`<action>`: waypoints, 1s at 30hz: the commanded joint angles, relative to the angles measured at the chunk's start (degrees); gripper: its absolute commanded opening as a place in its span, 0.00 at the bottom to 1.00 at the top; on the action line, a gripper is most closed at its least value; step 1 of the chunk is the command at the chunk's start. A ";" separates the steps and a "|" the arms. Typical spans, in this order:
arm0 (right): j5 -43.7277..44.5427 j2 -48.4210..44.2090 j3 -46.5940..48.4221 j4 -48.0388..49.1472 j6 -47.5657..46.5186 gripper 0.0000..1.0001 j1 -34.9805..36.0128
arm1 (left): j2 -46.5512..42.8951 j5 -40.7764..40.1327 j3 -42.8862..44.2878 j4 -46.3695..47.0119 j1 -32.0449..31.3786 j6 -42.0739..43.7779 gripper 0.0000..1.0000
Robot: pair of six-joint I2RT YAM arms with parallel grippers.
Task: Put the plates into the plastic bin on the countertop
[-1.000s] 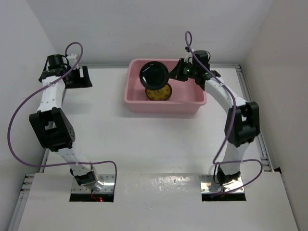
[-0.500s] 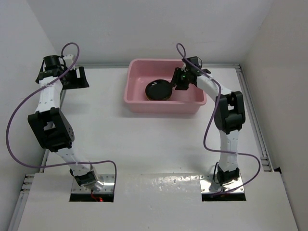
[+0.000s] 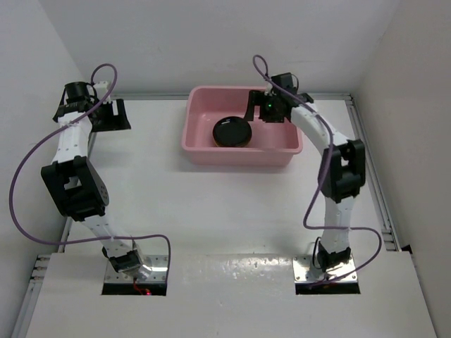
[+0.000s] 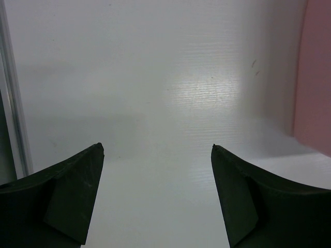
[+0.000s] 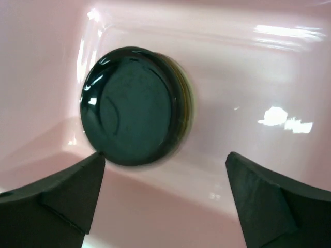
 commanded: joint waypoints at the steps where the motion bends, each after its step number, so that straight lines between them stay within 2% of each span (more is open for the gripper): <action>1: 5.53 -15.77 -4.40 2.34 -1.25 1.00 -5.33 | -1.40 -1.02 1.41 0.11 0.55 1.85 0.86; 2: 6.67 -21.53 -8.34 2.69 1.37 1.00 -8.83 | -1.40 -1.55 1.41 0.11 0.55 1.86 0.86; 3: 7.03 -23.24 -10.04 2.52 4.61 1.00 -10.87 | -1.40 -1.55 1.93 -0.50 0.55 2.38 0.86; 4: 6.86 -24.48 -11.88 1.91 5.34 1.00 -12.98 | -1.40 -2.25 2.46 -0.51 0.03 2.91 0.86; 5: 7.38 -28.15 -17.73 0.95 5.96 1.00 -20.31 | -1.40 -3.04 2.46 -1.12 0.03 2.91 0.86; 7: 8.44 -30.02 -23.20 -1.34 6.67 1.00 -24.14 | -1.40 -4.62 4.04 -1.65 -0.50 4.05 0.86; 8: 11.05 -32.03 -26.11 -3.18 6.58 1.00 -28.60 | -1.40 -5.33 4.56 -1.65 -1.20 4.67 0.86; 11: 14.31 -33.01 -30.34 -6.61 7.28 1.00 -32.41 | -1.93 -8.31 5.10 -2.18 -2.69 5.98 0.86; 15: 17.85 -33.72 -33.43 -6.10 9.13 1.00 -34.53 | -1.93 -8.94 6.24 -3.41 -3.92 8.09 0.86; 30: 12.75 -33.37 -31.32 -2.58 5.18 1.00 -35.67 | -2.45 -8.41 2.55 -3.41 -4.98 6.34 0.86</action>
